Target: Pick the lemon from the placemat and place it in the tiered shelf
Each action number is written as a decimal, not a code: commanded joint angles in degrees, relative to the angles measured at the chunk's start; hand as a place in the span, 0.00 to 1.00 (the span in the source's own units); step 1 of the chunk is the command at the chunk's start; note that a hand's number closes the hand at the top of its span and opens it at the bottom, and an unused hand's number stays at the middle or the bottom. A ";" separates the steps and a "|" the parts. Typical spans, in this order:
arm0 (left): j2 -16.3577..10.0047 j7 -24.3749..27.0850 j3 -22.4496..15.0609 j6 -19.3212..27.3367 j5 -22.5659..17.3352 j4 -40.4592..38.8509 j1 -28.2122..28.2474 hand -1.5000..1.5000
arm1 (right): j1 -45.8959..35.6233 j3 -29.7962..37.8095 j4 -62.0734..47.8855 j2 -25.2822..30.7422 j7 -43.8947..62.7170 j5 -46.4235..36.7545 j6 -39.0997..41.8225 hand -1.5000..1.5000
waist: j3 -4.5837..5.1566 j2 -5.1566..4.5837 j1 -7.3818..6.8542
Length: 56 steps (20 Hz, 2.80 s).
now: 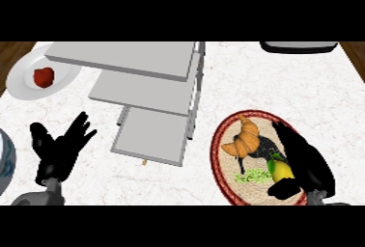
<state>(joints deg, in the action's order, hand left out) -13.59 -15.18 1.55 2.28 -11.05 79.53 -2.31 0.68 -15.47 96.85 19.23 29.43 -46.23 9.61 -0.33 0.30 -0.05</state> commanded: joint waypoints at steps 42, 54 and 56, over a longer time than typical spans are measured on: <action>1.78 -2.23 -0.37 -0.98 2.85 -2.36 -1.05 0.50 | -30.94 -35.72 13.69 -19.20 47.33 -21.45 -16.90 1.00 | 0.89 1.29 -1.34; 2.79 -2.68 -1.44 -0.89 3.15 -1.95 -1.27 0.50 | -49.56 -20.65 10.52 -19.19 54.05 -17.81 -9.53 1.00 | 0.85 0.67 -2.26; 1.92 -1.95 -1.12 -1.54 3.45 -3.15 -0.99 0.50 | -53.23 -19.22 9.98 -19.19 55.72 -16.70 -8.93 1.00 | 0.84 0.61 -2.18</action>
<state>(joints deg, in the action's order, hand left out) -11.89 -17.13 1.24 0.92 -8.52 78.63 -4.06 -45.39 -38.54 107.96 0.92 70.38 -64.98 -2.34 0.30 1.34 -2.20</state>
